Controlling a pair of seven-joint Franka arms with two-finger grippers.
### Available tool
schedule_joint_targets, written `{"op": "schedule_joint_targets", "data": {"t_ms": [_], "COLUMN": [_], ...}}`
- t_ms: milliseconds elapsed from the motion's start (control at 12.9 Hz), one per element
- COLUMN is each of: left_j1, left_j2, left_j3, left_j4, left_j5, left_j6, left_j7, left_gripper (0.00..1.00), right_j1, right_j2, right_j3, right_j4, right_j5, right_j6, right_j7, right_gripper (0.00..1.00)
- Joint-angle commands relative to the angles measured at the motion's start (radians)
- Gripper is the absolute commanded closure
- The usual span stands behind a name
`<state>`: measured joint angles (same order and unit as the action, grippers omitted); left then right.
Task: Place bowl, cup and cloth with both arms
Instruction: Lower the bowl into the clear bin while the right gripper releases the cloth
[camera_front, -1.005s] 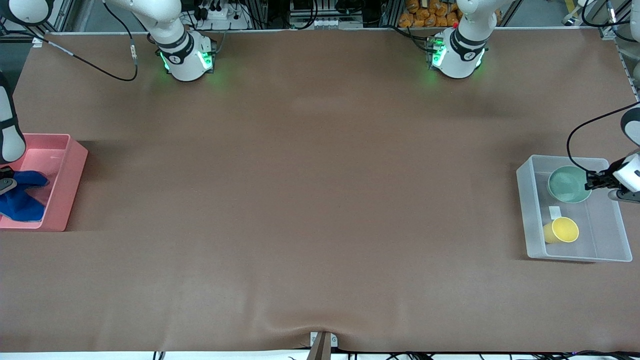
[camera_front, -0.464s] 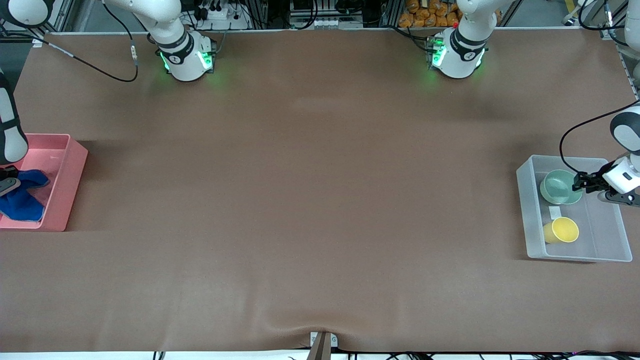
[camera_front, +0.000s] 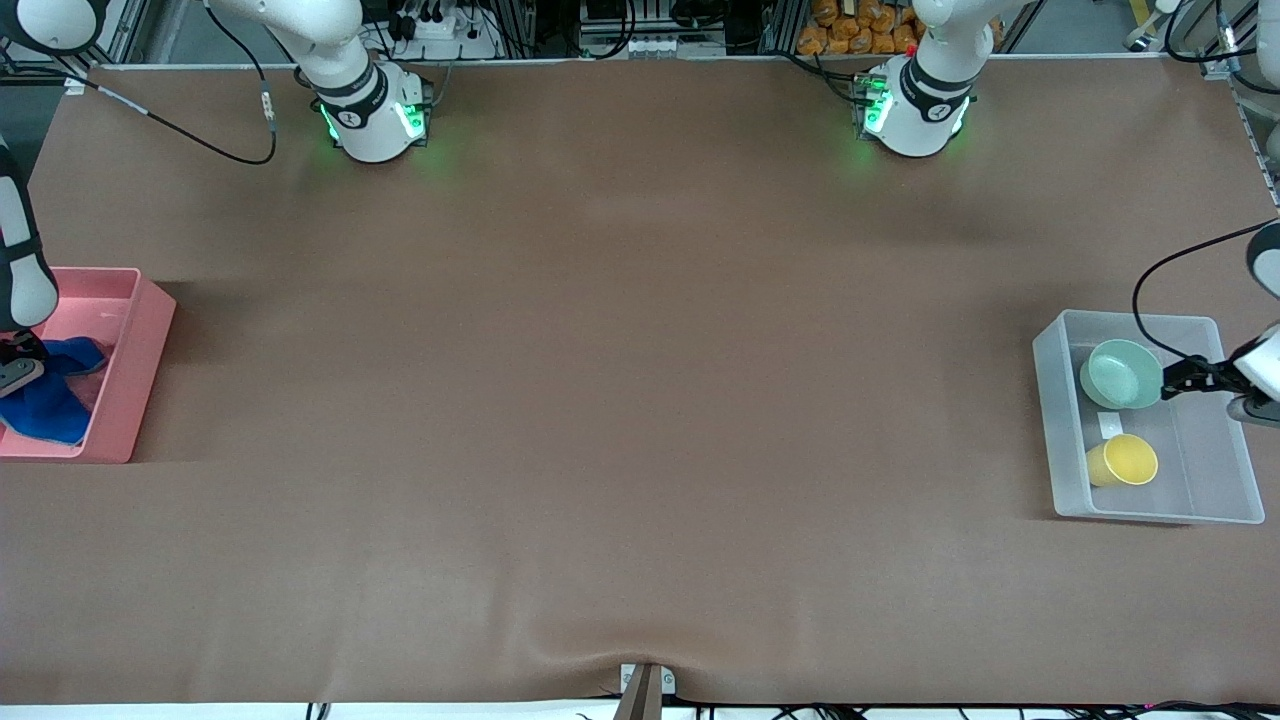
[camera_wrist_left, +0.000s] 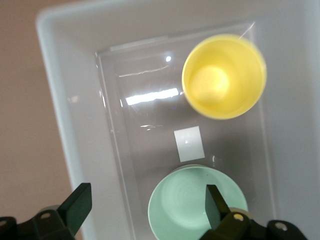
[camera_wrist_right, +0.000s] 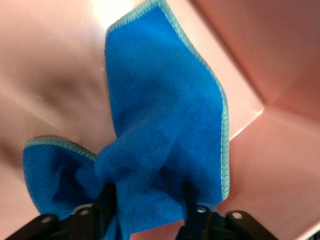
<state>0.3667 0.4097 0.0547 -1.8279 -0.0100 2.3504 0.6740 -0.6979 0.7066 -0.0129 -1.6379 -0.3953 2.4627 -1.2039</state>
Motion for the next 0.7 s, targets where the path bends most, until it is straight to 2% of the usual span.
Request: {"op": "schedule_joint_targets", "data": {"t_ms": [0,155,309,464,619], "left_j1": [-0.052,-0.112,-0.226,-0.360,-0.408], "left_j2": [-0.051,-0.089,-0.152,-0.199,-0.255], "left_j3": [0.010,0.016,0.069,0.109,0.100], "left_j4": [0.094,0.137,0.136,0.137,0.136], "left_j5": [0.018,0.022,0.022,0.022,0.024], "left_j6": [-0.173,-0.319,-0.365,-0.449,-0.503], "left_j7": [-0.124,-0.258,-0.428,-0.653,-0.740], "left_gripper": [0.00,0.00,0.00,0.00,0.00], "right_j1": [-0.014,-0.029,-0.028,-0.020,0.003], "right_j2": [-0.096,-0.151,-0.189,-0.240,-0.278], "right_j3": [0.053,0.106,0.122,0.125,0.126], "right_j4": [-0.005,-0.003,-0.003,-0.005,-0.005], "right_j5": [0.016,0.016,0.038,0.145,0.193], "right_j6": [-0.121,-0.194,-0.276,-0.362,-0.459], "right_j7": [-0.014,-0.032,-0.032,-0.017,0.051], "right_gripper": [0.00,0.00,0.00,0.00,0.00]}}
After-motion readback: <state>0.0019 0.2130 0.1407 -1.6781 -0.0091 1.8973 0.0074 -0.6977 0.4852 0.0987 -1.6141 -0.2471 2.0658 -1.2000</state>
